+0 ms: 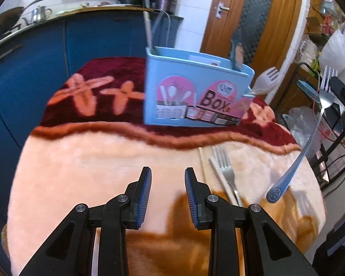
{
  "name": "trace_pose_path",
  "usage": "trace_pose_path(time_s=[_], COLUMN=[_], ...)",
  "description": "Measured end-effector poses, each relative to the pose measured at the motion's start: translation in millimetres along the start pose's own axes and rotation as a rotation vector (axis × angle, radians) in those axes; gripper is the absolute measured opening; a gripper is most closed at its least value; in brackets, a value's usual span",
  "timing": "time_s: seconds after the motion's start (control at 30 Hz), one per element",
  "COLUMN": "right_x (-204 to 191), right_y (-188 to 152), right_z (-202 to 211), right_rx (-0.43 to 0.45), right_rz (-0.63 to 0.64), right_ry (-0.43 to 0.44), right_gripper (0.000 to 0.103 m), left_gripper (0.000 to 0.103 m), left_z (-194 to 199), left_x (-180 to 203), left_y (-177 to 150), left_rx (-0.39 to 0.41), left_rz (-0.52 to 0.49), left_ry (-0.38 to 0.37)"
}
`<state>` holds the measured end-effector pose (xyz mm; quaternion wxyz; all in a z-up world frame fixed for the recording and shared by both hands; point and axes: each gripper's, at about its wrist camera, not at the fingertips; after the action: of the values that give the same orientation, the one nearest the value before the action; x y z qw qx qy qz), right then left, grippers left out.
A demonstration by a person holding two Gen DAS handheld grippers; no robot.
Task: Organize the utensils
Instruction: 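Grasp a silver fork with the right tool while the left tool grasps a wooden chopstick, then lower the fork and chopstick into the blue caddy and open both tools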
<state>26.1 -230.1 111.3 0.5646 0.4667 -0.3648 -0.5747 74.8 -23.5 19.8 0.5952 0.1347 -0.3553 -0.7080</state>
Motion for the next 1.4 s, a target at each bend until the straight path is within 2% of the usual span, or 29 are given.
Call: trace_pose_path(time_s=[0.23,0.5,0.73,1.0,1.13,1.23,1.4], right_x=[11,17,19,23,24,24,21], right_y=[-5,-8,-9,-13,-12,-10,-7], right_z=[-1,2,1,-4,-4,-3,0], right_rx=[-0.002,0.007,0.015,0.006,0.01,0.018,0.033], right_rz=[-0.006,-0.011,-0.012,-0.016,-0.014,-0.016,-0.013], right_ry=[-0.026,-0.034,-0.024,-0.018,-0.02,-0.023,-0.024], right_gripper=[0.004,0.004,0.004,0.004,0.004,0.004,0.004], left_gripper=[0.03,0.03,0.015,0.006,0.005,0.004,0.004], left_z=[-22,-49,-68,-81,-75,-57,-7], left_x=[19,29,23,25,24,20,21], left_y=[7,21,34,43,42,44,57], left_rx=[-0.075,-0.161,-0.225,-0.262,-0.232,-0.161,0.036], left_rz=[-0.042,-0.068,-0.028,-0.035,-0.02,-0.004,-0.016], left_ry=[-0.045,-0.063,-0.088,-0.092,-0.118,-0.131,-0.103])
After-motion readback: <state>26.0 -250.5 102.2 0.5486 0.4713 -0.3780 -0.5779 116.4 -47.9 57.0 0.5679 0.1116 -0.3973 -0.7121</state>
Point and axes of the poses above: each gripper's, at about its wrist camera, not at the fingertips, and z roughly against the way its jaws point, x to its right, y to its top, and after that the axes turned 5 degrees about -y, right-handed
